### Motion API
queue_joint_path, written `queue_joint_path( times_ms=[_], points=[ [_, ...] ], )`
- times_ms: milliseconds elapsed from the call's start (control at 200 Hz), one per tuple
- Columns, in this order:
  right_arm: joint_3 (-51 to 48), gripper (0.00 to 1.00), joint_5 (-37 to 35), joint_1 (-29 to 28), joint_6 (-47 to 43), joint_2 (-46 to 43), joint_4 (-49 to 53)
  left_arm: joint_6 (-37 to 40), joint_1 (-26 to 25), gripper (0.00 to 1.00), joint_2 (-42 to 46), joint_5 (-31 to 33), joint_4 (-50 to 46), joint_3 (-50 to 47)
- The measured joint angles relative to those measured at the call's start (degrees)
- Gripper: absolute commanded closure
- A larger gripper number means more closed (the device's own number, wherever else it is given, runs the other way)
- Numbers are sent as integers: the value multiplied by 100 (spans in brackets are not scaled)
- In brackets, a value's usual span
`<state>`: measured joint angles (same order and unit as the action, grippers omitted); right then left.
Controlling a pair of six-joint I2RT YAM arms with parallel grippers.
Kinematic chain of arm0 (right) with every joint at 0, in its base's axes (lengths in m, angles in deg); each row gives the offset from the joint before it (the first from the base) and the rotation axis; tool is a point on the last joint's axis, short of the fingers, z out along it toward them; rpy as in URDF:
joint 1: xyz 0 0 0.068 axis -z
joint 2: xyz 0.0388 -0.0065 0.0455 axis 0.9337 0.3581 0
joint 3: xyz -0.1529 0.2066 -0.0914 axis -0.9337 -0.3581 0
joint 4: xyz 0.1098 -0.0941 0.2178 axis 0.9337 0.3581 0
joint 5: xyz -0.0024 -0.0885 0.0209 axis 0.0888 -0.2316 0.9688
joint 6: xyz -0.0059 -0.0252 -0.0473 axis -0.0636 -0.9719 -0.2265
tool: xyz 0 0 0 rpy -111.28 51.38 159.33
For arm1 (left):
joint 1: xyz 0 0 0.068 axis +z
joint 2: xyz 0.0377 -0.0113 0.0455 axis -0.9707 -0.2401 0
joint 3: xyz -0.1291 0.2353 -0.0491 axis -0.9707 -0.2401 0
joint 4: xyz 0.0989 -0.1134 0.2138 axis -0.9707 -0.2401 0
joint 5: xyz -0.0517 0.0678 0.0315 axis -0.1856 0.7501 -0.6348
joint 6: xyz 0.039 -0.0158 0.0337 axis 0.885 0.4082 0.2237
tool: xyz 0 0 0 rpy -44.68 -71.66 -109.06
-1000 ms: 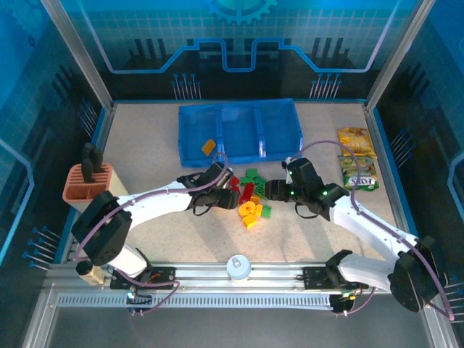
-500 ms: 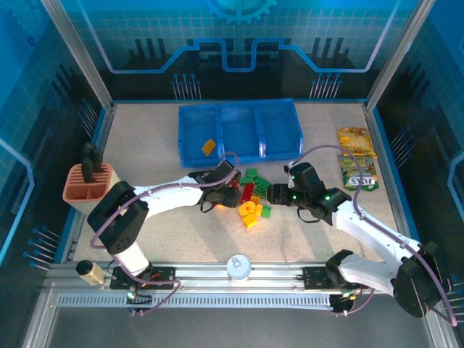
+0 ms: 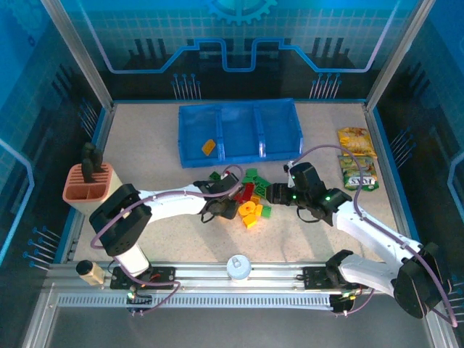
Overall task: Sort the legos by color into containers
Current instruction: Move the lego to the center of the table, then pick up the lego from the center of the table.
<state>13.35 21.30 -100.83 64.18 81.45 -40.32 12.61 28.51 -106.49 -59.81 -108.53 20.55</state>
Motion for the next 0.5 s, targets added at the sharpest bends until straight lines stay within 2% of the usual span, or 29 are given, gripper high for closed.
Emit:
queue_joint_path(
  times_ms=[75,175,360,500],
  points=[
    [0,31,4,0,-2,0,-20,-26,0,49,0,48,-39,0],
    [0,31,17,0,-2,0,-35,-24,0,50,-2,90,-74,2],
    [-2,31,22,2,-2,-94,-35,-39,0,70,-138,127,-190,35],
    [-44,31,20,26,0,-297,-33,-42,0,76,-155,149,-280,68]
  ],
)
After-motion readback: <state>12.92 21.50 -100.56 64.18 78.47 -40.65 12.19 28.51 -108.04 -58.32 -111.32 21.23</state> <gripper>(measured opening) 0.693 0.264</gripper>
